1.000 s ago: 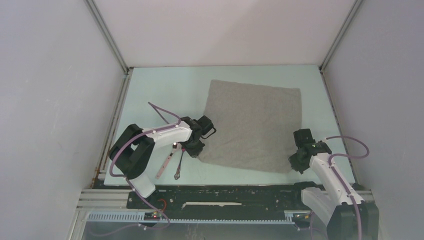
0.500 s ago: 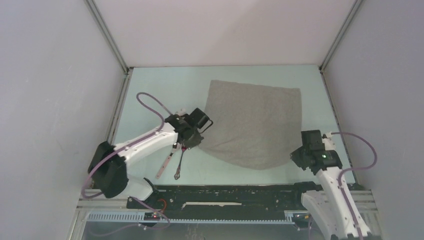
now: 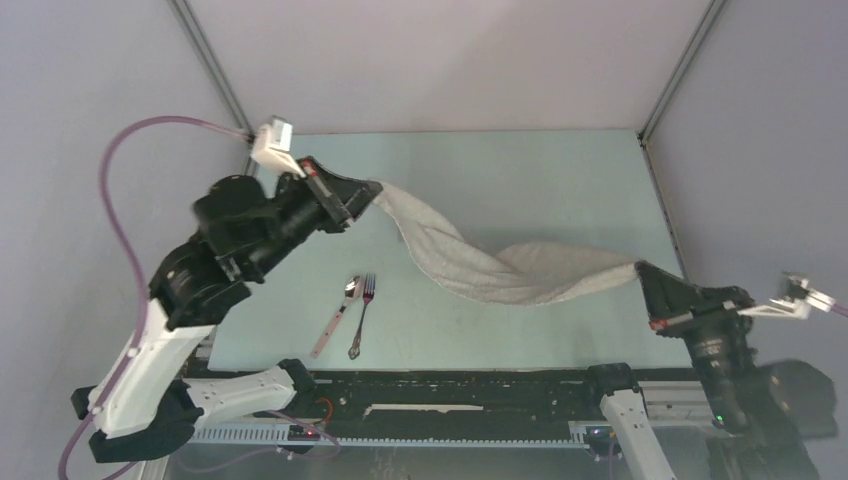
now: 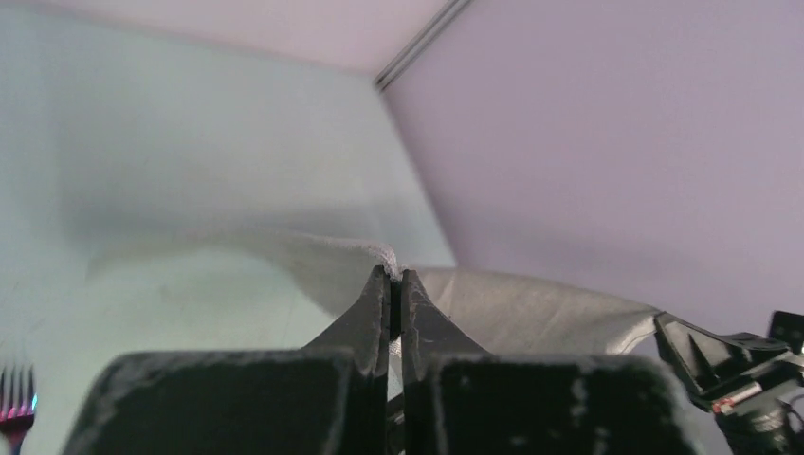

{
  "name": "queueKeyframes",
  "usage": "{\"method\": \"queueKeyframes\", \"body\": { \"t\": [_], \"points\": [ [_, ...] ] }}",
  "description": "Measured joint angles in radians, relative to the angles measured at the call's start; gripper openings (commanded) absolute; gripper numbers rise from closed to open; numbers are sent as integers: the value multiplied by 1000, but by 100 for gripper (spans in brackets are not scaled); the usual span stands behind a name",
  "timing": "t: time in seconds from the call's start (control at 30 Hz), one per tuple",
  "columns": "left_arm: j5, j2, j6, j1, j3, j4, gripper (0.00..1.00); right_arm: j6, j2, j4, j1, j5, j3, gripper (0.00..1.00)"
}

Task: Fold the napkin into a case and place the utensils inside
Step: Flatten the napkin at the center of the board, then fold and flatten the napkin at the center of the board.

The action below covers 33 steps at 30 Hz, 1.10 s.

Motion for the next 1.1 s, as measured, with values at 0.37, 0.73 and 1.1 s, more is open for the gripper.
{"method": "queueKeyframes", "body": {
  "t": [0.37, 0.73, 1.1],
  "points": [
    [-166, 90, 137, -35, 263, 62, 0, -90, 61, 151, -16, 102, 191, 0],
    [-46, 711, 98, 303, 335, 141, 0, -176, 766, 460, -185, 167, 3, 0],
    [121, 1052, 35, 426, 405, 368, 0, -214, 1409, 724, -320, -121, 137, 0]
  ]
}}
